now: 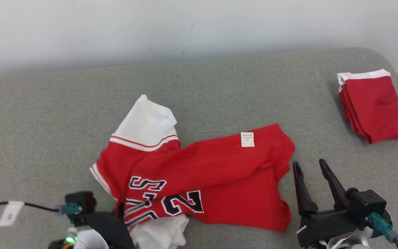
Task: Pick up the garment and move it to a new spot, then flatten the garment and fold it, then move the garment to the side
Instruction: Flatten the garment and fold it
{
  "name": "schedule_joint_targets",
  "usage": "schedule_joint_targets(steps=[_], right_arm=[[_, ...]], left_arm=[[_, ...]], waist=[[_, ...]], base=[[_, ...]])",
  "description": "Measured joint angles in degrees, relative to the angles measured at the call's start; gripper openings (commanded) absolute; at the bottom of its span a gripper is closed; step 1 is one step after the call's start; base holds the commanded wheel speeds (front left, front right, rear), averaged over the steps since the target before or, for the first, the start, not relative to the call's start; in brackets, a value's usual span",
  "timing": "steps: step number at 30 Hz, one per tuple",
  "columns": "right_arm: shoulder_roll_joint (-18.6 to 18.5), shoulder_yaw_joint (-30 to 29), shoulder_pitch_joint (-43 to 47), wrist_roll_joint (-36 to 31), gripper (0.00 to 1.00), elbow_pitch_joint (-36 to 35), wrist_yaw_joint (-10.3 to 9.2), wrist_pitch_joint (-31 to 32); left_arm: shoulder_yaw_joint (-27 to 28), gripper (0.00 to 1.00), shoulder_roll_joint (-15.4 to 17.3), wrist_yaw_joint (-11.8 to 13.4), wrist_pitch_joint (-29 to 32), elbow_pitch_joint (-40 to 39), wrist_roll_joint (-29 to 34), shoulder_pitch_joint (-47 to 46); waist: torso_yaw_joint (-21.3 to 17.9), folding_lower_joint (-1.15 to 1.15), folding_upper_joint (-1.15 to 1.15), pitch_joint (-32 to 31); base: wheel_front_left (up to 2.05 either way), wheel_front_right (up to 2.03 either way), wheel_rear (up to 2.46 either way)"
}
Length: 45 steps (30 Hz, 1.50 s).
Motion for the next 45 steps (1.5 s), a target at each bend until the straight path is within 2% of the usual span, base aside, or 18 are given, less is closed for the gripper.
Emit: schedule_joint_targets(steps=[5,9,10,11,16,21,25,28,32,36,39,45], right_arm=[[0.09,-1.09,1.16,-0.01,1.0,-0.43,0.0,0.0],[0.15,-1.72,1.05,-0.1,1.0,-0.9,0.0,0.14],[0.14,-1.64,1.0,-0.2,1.0,-0.93,0.0,0.31],[0.15,-1.55,0.94,-0.26,1.0,-0.94,0.0,0.33],[0.18,-1.27,0.77,-0.26,1.0,-0.9,0.0,0.46],[0.2,-1.83,0.83,-0.26,1.0,-0.91,0.0,0.34],[0.19,-2.64,0.87,-0.26,1.0,-1.15,0.0,-0.03],[0.16,-2.74,0.52,-0.48,1.0,-1.93,0.0,-0.01],[-0.12,-2.02,-1.54,-0.65,1.0,-2.65,0.0,0.25],[-0.46,-0.46,-3.47,-0.65,1.0,-2.76,0.0,0.22],[-0.4,-0.13,-3.85,-0.59,1.0,-2.57,0.0,-0.05],[-0.37,-0.45,-3.85,-0.57,1.0,-1.91,0.0,-0.63]], left_arm=[[-4.19,0.0,0.55,-1.31,3.55,-9.05,-0.1,7.39],[-5.05,0.0,1.22,-0.11,6.41,-18.8,-2.37,13.12],[-4.45,0.8,1.24,0.3,6.02,-19.63,-2.45,13.17],[-3.99,1.0,1.35,0.77,5.67,-20.23,-2.45,13.19],[-1.65,1.0,2.09,2.53,4.97,-22.17,-2.98,13.68],[4.56,1.0,5.26,5.84,2.52,-25.32,-3.42,13.88],[8.27,1.0,7.49,7.3,-0.1,-25.41,-2.15,11.66],[8.56,1.0,7.84,7.12,-1.69,-22.74,0.14,6.01],[6.13,1.0,7.46,6.51,-2.37,-15.95,4.01,-1.55],[3.47,1.0,7.28,3.45,-0.62,-5.47,5.6,-9.59],[2.23,1.0,6.47,1.6,0.15,-1.31,5.7,-12.36],[1.45,1.0,6.16,0.64,1.08,3.71,5.99,-14.95]], waist=[[1.5,0.0,0.0,-0.15],[3.83,0.0,0.0,0.35],[4.21,0.0,0.0,0.47],[4.52,0.0,0.0,0.59],[5.02,0.0,0.0,0.86],[4.14,0.0,0.0,0.78],[3.54,0.0,0.0,1.19],[3.17,0.0,0.0,1.98],[2.52,0.0,0.0,3.48],[1.19,0.01,0.0,5.59],[0.04,0.01,0.0,6.62],[-1.96,0.01,0.0,8.1]], base=[[0.0,0.0,0.0],[0.0,0.0,0.0],[0.0,0.0,0.0],[0.0,0.0,0.0],[0.0,0.0,0.0],[0.0,0.0,0.0],[0.0,0.0,0.0],[0.0,0.0,0.0],[0.0,0.0,0.0],[0.0,0.0,0.0],[0.0,0.0,0.0],[0.0,0.0,0.0]])
